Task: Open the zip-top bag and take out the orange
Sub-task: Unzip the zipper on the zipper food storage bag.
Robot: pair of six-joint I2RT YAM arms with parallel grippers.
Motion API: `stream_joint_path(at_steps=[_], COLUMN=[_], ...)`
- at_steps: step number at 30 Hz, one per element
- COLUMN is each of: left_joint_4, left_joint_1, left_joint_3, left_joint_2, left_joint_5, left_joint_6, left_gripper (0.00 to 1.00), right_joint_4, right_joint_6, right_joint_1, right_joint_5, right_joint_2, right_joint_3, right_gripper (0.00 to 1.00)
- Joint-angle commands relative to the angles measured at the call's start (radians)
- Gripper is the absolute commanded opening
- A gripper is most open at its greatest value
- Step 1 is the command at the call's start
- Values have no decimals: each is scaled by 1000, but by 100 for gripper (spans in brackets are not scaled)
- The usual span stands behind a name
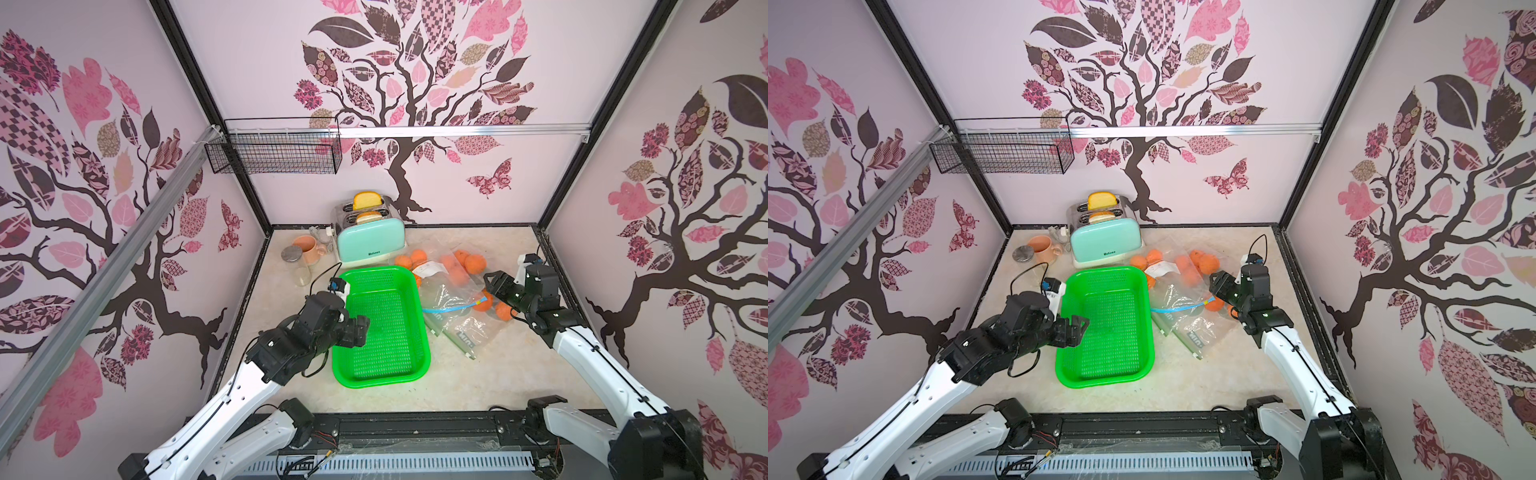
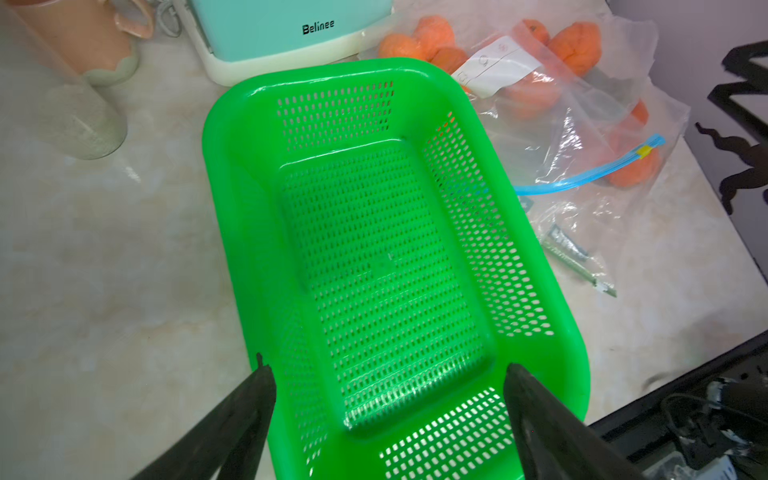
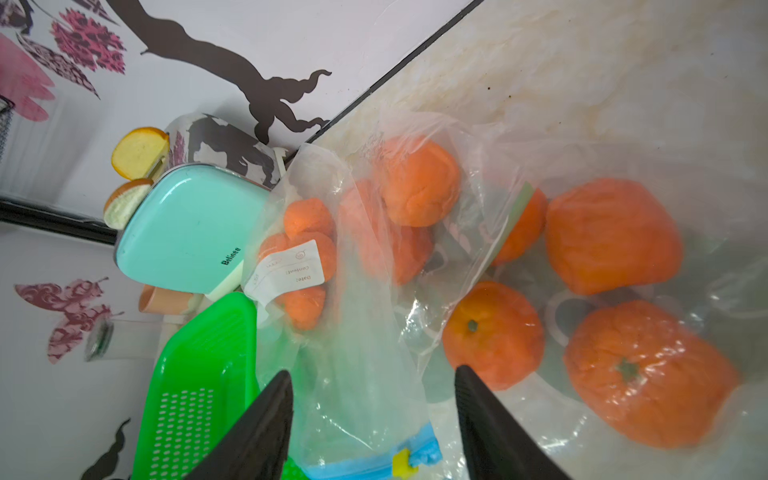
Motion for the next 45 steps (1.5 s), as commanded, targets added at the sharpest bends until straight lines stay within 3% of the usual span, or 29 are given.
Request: stream_joint_path(at_steps=[1,7,12,33,35,37,41,45], left_joint_4=[-19,-16,-20,-16,-3,12,77,171], left_joint_1=[-3,-3,-3,-3,-3,-3,-6,-81], left_joint_3=[-17,-30,-27,-26,-24,9,96,144], left_joint_2=[-68,-86,-63,-69,-65,-39,27,116], left_joint_5=[-35,-54,-61,-67,-57,-16,65,6], left_joint_6=[21,24,23,27,37,45,-17,-71], left_gripper=[88,89,89,86,81,76,76,75], right_joint_4=[-27,-51,-39,30,45,54,100,93], right_joint_6=[41,28,26,95,104,120,194,228], right_joint_1=[-17,-17,-18,-17,-17,-17,-17,-17], right_joint_5=[-128,-110,-140,-286,-288,-285,-297,-299], right_joint_2=[69,91,130,143,130,116,104,77], right_joint_3=[40,17,1,-15,-25,-28,-48,-48], right_gripper=[60,65,62,7,1,0,0,0])
